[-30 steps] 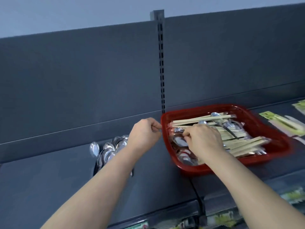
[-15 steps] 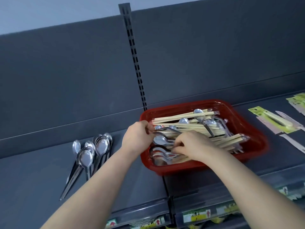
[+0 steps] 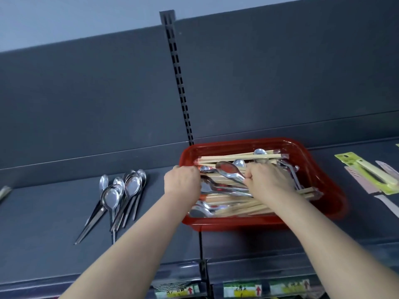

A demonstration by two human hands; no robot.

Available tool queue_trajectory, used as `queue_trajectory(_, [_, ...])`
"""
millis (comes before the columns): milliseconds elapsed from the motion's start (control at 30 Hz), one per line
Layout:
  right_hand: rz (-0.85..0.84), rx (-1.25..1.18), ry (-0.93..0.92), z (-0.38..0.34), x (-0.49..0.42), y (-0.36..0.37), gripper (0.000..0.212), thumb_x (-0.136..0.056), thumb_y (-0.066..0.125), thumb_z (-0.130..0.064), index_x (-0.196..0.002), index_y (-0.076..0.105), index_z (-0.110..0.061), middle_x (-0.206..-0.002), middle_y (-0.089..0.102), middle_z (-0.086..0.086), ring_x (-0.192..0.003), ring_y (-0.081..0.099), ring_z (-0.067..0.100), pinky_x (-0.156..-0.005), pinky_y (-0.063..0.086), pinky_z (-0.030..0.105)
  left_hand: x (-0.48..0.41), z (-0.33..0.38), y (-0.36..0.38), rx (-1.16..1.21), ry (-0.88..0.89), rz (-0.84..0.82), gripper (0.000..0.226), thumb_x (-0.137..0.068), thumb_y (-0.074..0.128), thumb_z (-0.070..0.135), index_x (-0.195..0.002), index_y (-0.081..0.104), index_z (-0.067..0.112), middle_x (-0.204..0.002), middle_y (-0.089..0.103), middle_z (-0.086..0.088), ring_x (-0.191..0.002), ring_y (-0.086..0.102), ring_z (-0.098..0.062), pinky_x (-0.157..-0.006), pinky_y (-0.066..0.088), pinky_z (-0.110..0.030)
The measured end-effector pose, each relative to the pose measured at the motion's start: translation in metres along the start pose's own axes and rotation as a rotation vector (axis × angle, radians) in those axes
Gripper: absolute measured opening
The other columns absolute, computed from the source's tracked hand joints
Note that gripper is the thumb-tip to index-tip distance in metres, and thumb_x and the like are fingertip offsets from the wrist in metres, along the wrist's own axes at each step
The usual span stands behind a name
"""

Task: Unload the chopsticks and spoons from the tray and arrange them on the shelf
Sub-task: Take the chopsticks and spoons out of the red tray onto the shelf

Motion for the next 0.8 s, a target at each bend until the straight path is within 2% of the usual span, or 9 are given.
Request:
queue_trajectory(200, [-0.052,-0.086,-0.018,0.010,0.001,0.004,0.017,-0.097,0.053,-0.033,-0.103,0.067,-0.024,-0.105,0.069,-0.001,-0.100,0.062,0.025,-0.074,0.042,0.030,-0.008,-0.012,0.006,0.214,-0.136,-0.048,0.018,-0.082,0.059,0.018,-0.098,0.065,0.016,-0.098,0.069,-0.005,-0.097,0.063,-0.028,-0.069,0.042,-0.029])
queue_trajectory(333, [-0.035,-0.115,-0.021,0.009,-0.001,0.002,0.017,-0.097,0.049,-0.025,-0.100,0.066,-0.022,-0.103,0.069,-0.001,-0.095,0.061,0.025,-0.069,0.040,0.029,-0.009,-0.017,-0.007,0.440,-0.164,0.005,0.012,-0.088,0.055,0.019,-0.097,0.062,0.017,-0.092,0.068,-0.002,-0.091,0.062,-0.026,-0.071,0.043,-0.030])
queue_trajectory(400, [-0.033,-0.163,-0.024,0.005,-0.003,0.002,0.015,-0.097,0.048,-0.026,-0.103,0.062,-0.024,-0.108,0.067,-0.003,-0.099,0.059,0.025,-0.071,0.039,0.030,-0.010,-0.018,-0.013,0.613,-0.189,0.046,0.004,-0.091,0.053,0.017,-0.090,0.056,0.017,-0.078,0.062,0.003,-0.077,0.058,-0.022,-0.068,0.039,-0.029])
queue_trajectory(500, [-0.100,-0.343,-0.028,-0.004,-0.008,0.007,0.014,-0.095,0.050,-0.031,-0.106,0.059,-0.028,-0.112,0.066,-0.004,-0.106,0.059,0.023,-0.083,0.046,0.030,-0.013,-0.020,-0.017,0.956,-0.257,0.095,0.011,-0.091,0.051,0.014,-0.081,0.053,0.016,-0.076,0.061,0.001,-0.072,0.063,-0.027,-0.067,0.053,-0.034])
queue_trajectory(533, [-0.129,-0.422,-0.033,-0.009,-0.010,0.009,0.014,-0.094,0.053,-0.034,-0.105,0.059,-0.028,-0.112,0.067,-0.005,-0.107,0.059,0.021,-0.088,0.047,0.032,-0.013,-0.021,-0.021,0.998,-0.281,0.112,0.011,-0.092,0.050,0.014,-0.082,0.054,0.015,-0.075,0.060,0.001,-0.066,0.063,-0.024,-0.062,0.054,-0.030])
queue_trajectory(600, [-0.170,-0.521,-0.040,-0.017,-0.011,0.012,0.015,-0.089,0.059,-0.039,-0.102,0.055,-0.032,-0.110,0.067,-0.008,-0.105,0.060,0.017,-0.092,0.047,0.035,-0.013,-0.025,-0.026,0.962,-0.324,0.147,0.008,-0.093,0.050,0.014,-0.088,0.056,0.011,-0.075,0.059,0.002,-0.058,0.057,-0.014,-0.049,0.045,-0.016])
queue_trajectory(633, [-0.183,-0.537,-0.035,-0.019,-0.011,0.013,0.019,-0.087,0.062,-0.040,-0.102,0.055,-0.032,-0.108,0.067,-0.009,-0.104,0.060,0.016,-0.092,0.047,0.034,-0.014,-0.026,-0.025,0.987,-0.341,0.154,0.007,-0.092,0.052,0.014,-0.091,0.057,0.009,-0.077,0.061,0.001,-0.060,0.058,-0.014,-0.049,0.045,-0.016])
queue_trajectory(700, [-0.177,-0.557,-0.008,-0.022,-0.012,0.015,0.025,-0.084,0.065,-0.039,-0.106,0.057,-0.029,-0.108,0.067,-0.008,-0.103,0.060,0.016,-0.089,0.047,0.032,-0.015,-0.020,-0.019,1.094,-0.348,0.082,0.008,-0.086,0.060,0.013,-0.092,0.060,0.007,-0.078,0.068,-0.007,-0.063,0.064,-0.024,-0.057,0.055,-0.030])
queue_trajectory(800, [-0.150,-0.628,0.014,-0.028,-0.014,0.015,0.026,-0.084,0.067,-0.038,-0.107,0.059,-0.027,-0.105,0.067,-0.005,-0.099,0.062,0.017,-0.083,0.047,0.030,-0.016,-0.016,-0.010,1.104,-0.323,0.024,0.005,-0.081,0.064,0.012,-0.082,0.063,0.008,-0.069,0.068,-0.009,-0.058,0.065,-0.033,-0.056,0.057,-0.047])
Point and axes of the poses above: each hand's wrist, its own x-axis away from the middle knuckle, its own y-axis out of the palm, z = x × y, the point moved 8 cm from there along -x, towards the middle knuckle
